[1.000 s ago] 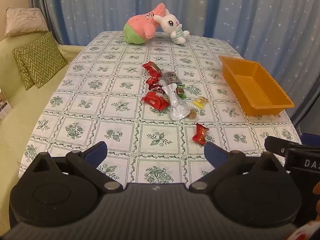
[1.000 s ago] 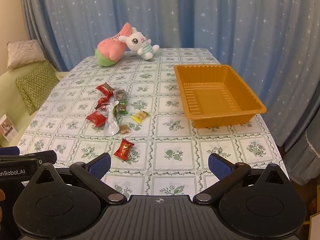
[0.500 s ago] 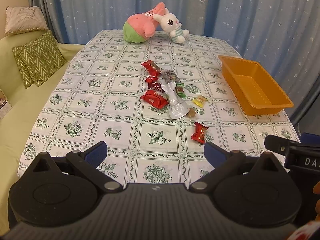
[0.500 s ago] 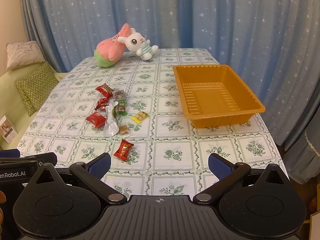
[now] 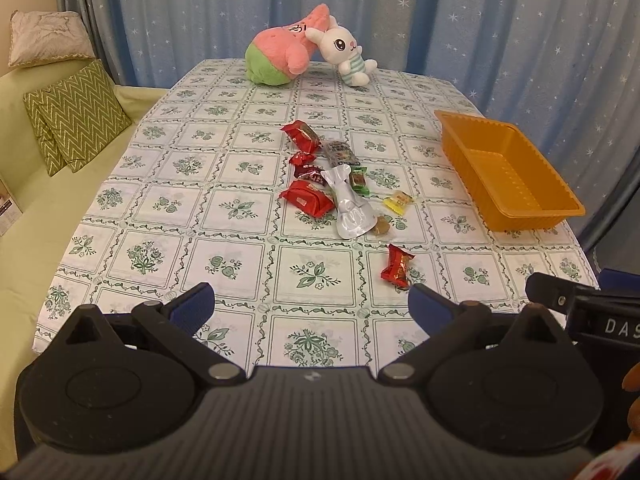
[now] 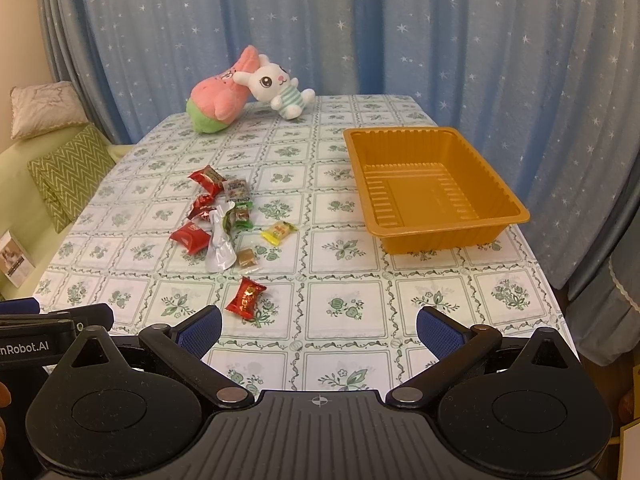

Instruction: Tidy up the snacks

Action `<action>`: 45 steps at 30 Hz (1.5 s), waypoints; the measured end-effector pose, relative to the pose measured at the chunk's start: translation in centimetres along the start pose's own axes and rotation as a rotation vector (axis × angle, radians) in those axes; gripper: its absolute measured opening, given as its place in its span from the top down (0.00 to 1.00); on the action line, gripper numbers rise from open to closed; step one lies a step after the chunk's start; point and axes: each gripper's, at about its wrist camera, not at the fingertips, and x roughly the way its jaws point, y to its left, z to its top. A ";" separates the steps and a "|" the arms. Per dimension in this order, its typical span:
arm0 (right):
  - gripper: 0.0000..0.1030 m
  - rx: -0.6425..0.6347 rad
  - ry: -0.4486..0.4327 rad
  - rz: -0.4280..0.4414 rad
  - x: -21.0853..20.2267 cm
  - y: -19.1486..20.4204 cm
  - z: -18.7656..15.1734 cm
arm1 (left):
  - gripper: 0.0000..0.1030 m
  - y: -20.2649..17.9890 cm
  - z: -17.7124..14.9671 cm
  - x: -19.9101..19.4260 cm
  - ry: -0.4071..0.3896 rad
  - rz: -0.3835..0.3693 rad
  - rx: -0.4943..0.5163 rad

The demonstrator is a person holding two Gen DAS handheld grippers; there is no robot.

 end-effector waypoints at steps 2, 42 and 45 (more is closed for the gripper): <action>0.00 0.001 0.000 -0.001 0.0 0.0 0.0 | 0.01 0.0 0.0 0.0 0.001 -0.001 0.000; 0.00 0.013 0.012 -0.002 0.3 -0.1 -0.5 | 0.01 -0.3 0.1 0.0 0.004 -0.012 -0.004; 0.00 0.013 0.012 -0.001 0.3 -0.1 -0.5 | 0.01 -0.3 0.1 0.0 0.004 -0.013 -0.004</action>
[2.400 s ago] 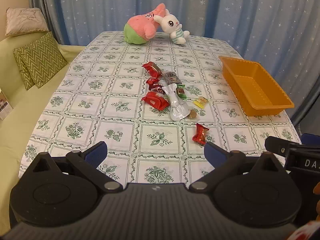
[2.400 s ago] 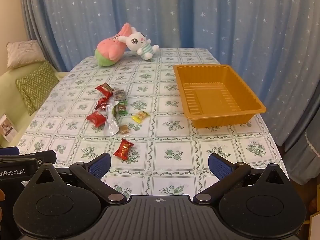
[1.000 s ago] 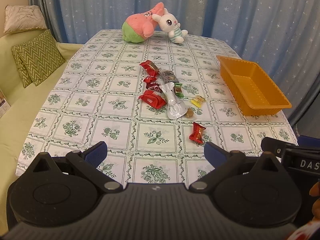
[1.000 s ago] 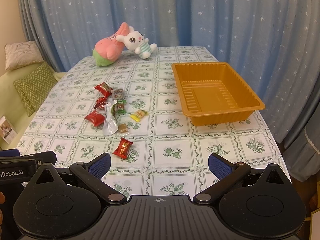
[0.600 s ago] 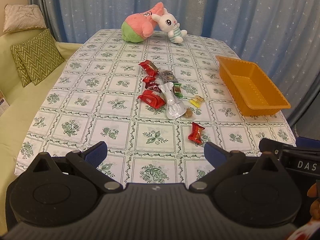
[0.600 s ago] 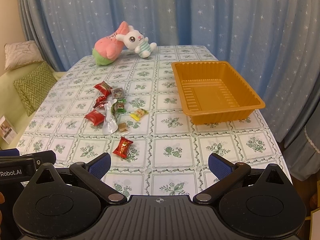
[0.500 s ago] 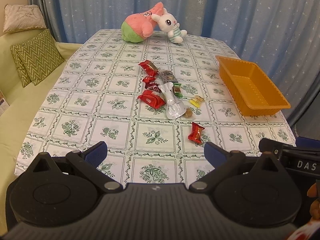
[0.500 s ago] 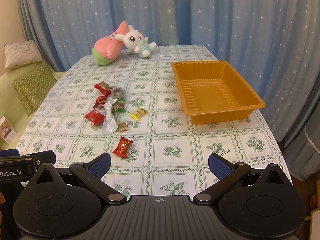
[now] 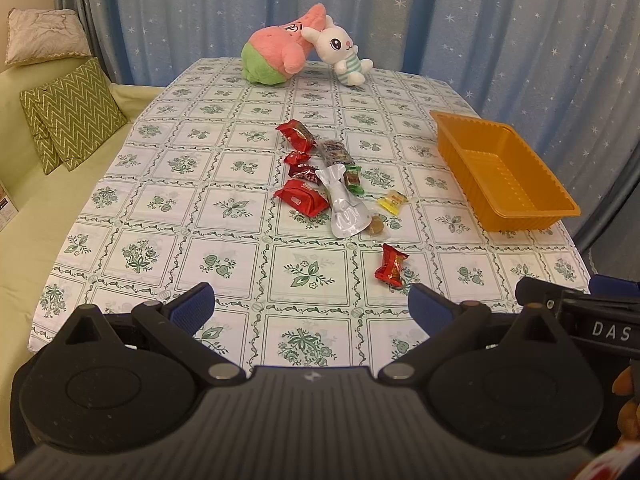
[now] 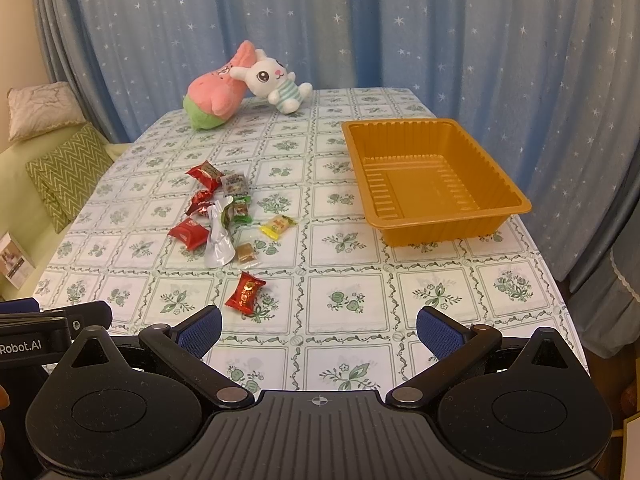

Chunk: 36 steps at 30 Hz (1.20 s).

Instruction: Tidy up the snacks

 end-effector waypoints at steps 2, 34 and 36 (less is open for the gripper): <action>0.00 -0.001 0.000 0.000 0.0 0.0 0.0 | 0.01 0.0 0.0 0.0 0.000 0.001 0.001; 0.01 0.010 -0.004 0.083 5.4 0.3 -0.4 | 0.01 2.6 1.0 5.5 0.029 -0.035 -0.027; 0.01 0.007 -0.015 0.104 6.4 0.7 -0.4 | 0.01 3.1 1.3 6.6 0.029 -0.032 -0.033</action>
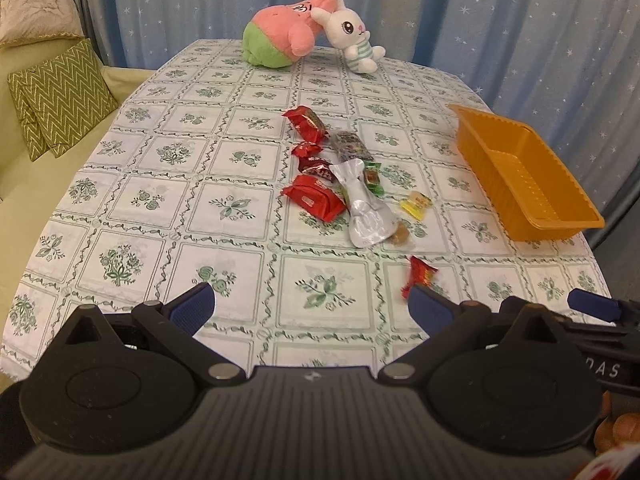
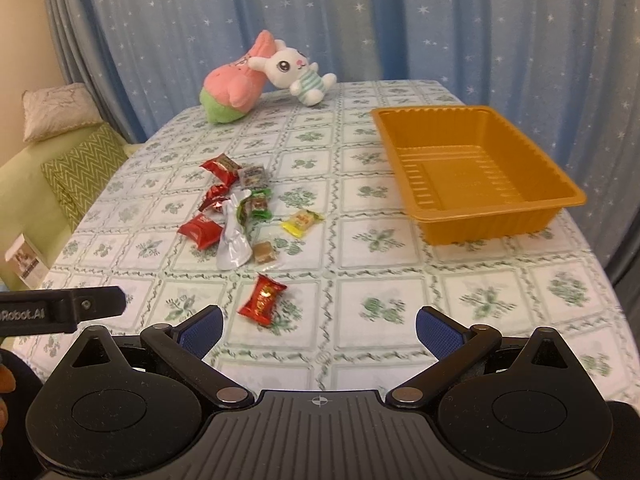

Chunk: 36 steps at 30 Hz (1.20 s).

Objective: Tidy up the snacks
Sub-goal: 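Grasp the red candy with the right tool while the left tool grasps the silver wrapper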

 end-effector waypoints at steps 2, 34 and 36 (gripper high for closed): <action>0.06 -0.003 0.007 0.017 1.3 0.3 0.1 | 0.01 0.5 0.4 1.0 0.003 0.005 -0.008; 0.80 -0.042 0.014 0.007 9.1 1.8 0.5 | 0.32 -0.2 3.3 9.0 0.022 -0.100 0.026; 0.80 -0.030 0.004 -0.006 8.9 1.1 0.9 | 0.35 -1.1 3.8 9.6 0.008 -0.126 0.034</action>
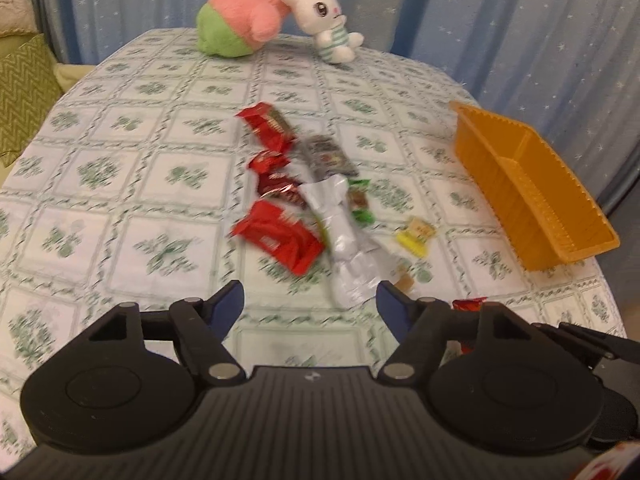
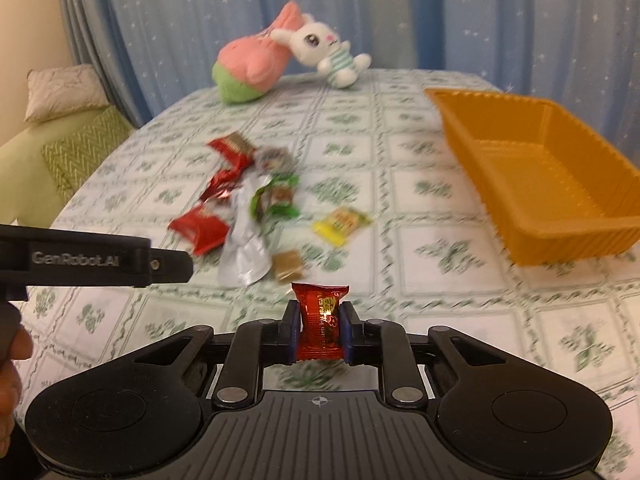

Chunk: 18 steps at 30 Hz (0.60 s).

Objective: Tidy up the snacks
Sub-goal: 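Grasp the red candy with the right tool while the left tool grasps the silver wrapper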

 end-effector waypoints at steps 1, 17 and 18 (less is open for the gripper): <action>0.80 0.008 -0.002 -0.006 -0.1 -0.4 0.2 | 0.37 -0.3 0.3 0.4 -0.006 -0.013 0.003; 0.80 0.084 0.000 -0.066 0.4 -4.0 0.6 | 0.61 -1.4 2.8 7.0 0.026 -0.057 -0.040; 0.80 0.085 0.000 -0.067 0.4 -4.0 0.6 | 0.62 -1.4 2.9 7.2 0.029 -0.054 -0.041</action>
